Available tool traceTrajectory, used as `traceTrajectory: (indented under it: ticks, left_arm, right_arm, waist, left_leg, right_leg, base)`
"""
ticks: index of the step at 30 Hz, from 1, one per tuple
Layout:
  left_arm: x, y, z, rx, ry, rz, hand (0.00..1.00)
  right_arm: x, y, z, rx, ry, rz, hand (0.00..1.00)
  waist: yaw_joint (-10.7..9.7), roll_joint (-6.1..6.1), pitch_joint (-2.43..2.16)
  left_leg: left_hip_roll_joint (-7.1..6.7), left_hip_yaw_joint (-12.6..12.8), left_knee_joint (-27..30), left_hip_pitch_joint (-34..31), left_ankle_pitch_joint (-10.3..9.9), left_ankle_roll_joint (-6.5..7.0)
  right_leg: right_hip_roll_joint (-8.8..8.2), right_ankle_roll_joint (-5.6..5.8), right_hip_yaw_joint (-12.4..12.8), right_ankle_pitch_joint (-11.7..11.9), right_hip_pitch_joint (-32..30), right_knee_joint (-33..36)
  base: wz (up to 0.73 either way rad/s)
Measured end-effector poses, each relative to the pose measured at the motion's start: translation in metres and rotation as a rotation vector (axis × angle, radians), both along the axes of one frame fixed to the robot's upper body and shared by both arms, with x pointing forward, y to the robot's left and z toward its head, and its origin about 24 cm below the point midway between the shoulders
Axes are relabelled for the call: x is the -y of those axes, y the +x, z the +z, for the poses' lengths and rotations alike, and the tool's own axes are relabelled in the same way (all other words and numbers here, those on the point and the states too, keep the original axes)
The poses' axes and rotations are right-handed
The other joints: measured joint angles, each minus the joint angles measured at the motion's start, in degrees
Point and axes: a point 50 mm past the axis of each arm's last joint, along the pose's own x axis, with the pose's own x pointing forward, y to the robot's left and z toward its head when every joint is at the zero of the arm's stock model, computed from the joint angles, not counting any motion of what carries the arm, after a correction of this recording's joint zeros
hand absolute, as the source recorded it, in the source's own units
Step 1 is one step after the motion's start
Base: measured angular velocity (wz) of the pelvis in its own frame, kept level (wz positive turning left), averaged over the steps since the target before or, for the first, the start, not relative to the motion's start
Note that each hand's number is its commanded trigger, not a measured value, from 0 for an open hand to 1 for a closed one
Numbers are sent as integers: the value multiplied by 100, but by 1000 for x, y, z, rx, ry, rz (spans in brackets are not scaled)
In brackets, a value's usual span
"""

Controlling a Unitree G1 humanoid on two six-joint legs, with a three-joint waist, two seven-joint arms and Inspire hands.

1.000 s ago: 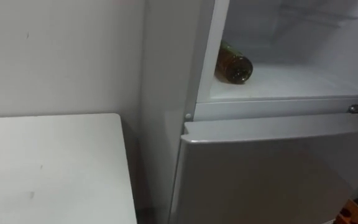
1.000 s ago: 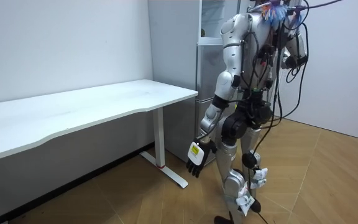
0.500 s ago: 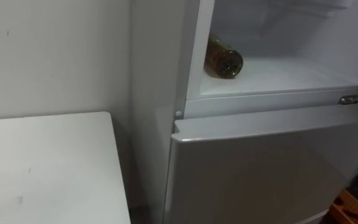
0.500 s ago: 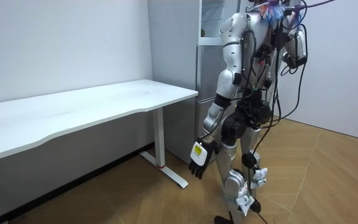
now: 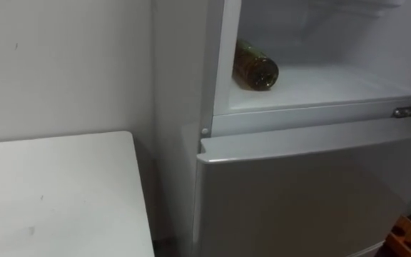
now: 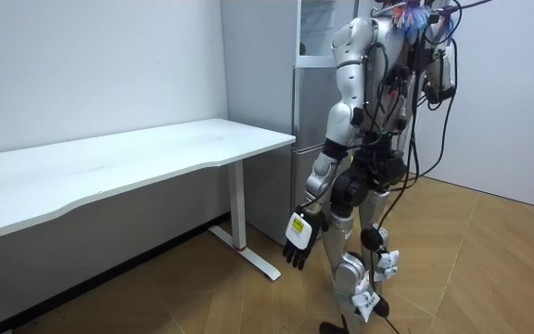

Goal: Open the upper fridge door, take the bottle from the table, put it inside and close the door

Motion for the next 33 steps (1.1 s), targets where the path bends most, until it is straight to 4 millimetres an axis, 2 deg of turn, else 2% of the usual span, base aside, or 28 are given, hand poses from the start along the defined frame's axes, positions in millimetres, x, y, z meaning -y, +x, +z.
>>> traceTrajectory:
  ticks: [7,14,22,33]
  left_arm:
    - [3,1,-1,-6,-8,-21,0]
    - [5,-3,-2,-27,-17,-25,0]
    - [5,-1,-3,-24,-19,-37,0]
    - [9,4,-4,-18,-30,-81,0]
  right_arm:
    - [-3,1,5,25,-13,7,0]
    - [-7,5,5,23,-14,35,0]
    - [-13,13,1,-13,-9,114,0]
    - [-23,22,7,-6,-33,205,0]
  waist:
    - [11,22,15]
    - [32,-6,21]
    - [44,-63,53]
    - [182,80,40]
  left_leg:
    - [-10,-23,8,-34,0,1]
    - [-18,-15,10,-27,1,0]
    - [-12,-2,76,-24,1,0]
    - [-1,-1,106,-26,1,0]
  right_leg:
    - [-16,7,-31,-22,-15,24]
    - [-18,8,-11,-65,-41,35]
    - [-20,7,13,-64,-1,8]
    - [-13,1,7,-61,10,9]
  base:
    - [1]
    - [0]
    - [0]
    - [0]
